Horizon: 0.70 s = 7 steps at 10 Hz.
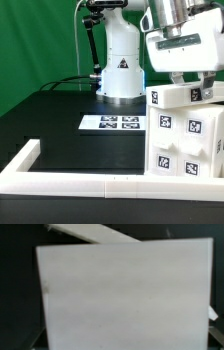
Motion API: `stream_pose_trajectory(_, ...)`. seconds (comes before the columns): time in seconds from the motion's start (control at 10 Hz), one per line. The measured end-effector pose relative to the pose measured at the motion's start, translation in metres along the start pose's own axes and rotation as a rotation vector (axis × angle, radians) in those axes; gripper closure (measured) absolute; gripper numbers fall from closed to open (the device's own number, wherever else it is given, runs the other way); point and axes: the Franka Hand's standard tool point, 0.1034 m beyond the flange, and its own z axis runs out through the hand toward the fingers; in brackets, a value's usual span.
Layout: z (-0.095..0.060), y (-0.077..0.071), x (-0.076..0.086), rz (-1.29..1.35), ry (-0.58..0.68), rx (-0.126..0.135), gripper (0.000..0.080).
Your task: Assemble cabinet
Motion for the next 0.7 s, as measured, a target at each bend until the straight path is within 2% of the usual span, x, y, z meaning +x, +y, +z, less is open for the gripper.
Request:
stream_pose_trajectory(0.3, 0.002, 0.000, -0.003, 0.227, -0.015, 0.001, 0.0233)
stream_pose_trajectory(0.5, 0.002, 0.000, -0.004, 0.233, -0.019, 0.003, 0.0234)
stream_pose_trajectory(0.6, -0.002, -0.002, -0.005, 0.214, -0.025, 0.012, 0.0079)
stream_pose_trajectory(0.7, -0.009, -0.004, -0.006, 0.203, -0.029, 0.023, 0.0079)
